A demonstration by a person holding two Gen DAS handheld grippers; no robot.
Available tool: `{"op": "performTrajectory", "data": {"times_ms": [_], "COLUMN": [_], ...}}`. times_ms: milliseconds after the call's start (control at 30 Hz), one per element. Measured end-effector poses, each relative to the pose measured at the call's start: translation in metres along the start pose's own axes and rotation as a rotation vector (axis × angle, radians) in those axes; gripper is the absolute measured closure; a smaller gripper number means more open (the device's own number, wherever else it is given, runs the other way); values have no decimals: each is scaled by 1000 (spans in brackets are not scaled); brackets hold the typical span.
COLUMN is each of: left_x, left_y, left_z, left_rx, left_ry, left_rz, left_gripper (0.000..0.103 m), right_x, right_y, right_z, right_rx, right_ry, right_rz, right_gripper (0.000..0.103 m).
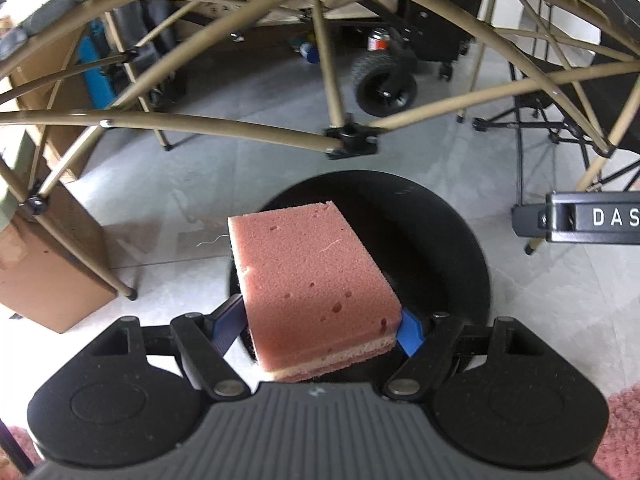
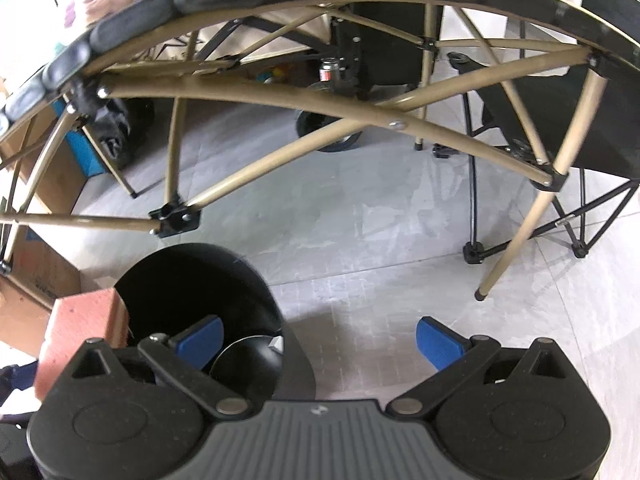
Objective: Organize soft objects
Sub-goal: 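Lower the left tool over the bin and release the pink sponge inside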
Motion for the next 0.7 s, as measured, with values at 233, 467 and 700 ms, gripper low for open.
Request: {"op": "performTrajectory", "data": {"times_ms": [233, 467, 700], "left_x": [23, 33, 37], "left_y": [7, 15, 18], "left_z": [-14, -33, -52], "left_rx": [-58, -135, -223], "left_ry": [-41, -83, -111], "left_rz": [-12, 18, 61], "left_gripper": [25, 25, 25], "right_x": [19, 35, 41], "right_y": [0, 1, 2], "right_z": [-4, -8, -12], "right_rx": [-3, -4, -10], "right_ry": [-30, -48, -60], "right_rz": [-39, -75, -90], "right_gripper": [0, 0, 0]}}
Point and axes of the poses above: each gripper's, at about its wrist camera, not at the fingertips, and z roughly against the way its jaws point, x to its right, y to its top, the point moved 2 cm from there along -z, roughly the way its jaws point, and after that the axes turned 2 degrees about -y, right-handed, at the moved point
